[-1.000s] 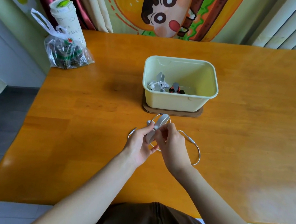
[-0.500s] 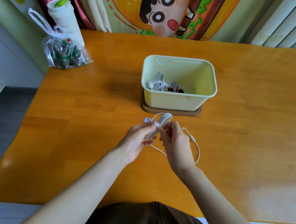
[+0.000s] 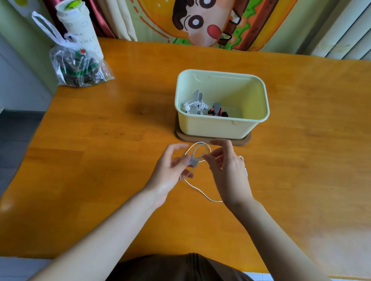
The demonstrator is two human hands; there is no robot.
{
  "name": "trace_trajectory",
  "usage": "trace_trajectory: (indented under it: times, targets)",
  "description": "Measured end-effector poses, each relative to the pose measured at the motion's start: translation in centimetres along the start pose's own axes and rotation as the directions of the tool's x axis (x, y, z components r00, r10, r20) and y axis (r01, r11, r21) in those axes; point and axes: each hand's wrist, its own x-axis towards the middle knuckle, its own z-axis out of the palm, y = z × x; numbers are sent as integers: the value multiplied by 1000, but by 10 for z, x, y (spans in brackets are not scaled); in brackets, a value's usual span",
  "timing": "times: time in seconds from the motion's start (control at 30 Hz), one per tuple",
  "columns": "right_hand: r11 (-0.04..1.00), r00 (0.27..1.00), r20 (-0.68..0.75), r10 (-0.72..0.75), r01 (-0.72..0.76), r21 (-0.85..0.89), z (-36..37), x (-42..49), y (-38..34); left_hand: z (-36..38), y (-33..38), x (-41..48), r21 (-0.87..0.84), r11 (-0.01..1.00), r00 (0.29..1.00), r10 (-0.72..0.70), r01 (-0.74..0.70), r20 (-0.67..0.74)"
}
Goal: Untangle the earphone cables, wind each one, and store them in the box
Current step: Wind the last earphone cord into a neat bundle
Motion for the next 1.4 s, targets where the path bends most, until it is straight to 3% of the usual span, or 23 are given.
trace_trajectory:
  times: [0.3,0.5,0.7,0.87,1.1,1.27,1.4]
  targets:
    - [1000,1000,-22,-7,7,6,-4,8,10,-3,5,-1,215,966,986,124,-145,110]
    - [998,997,-54,-52,49,-42,-4,5,16,0,3,0,214,967,989,123,-137,77]
    - [996,994,-70,-86,83,-42,-15,12,20,-7,1,-2,355,917,968,103,-181,228]
    - [998,997,-76,24,-20,57,-14,14,27,-5,10,-1,153,980,953,82,-131,292]
    - [968,986,48,162,-169,186,14,-3,19,6,14,6,-297,953,986,-11,61,168]
    - [954,978,70,199,-210,216,23,-14,16,2,8,8,-376,919,992,-95,118,79]
    - [960,977,97,189,-205,193,28,-22,14,-1,5,12,-328,933,989,-147,147,25]
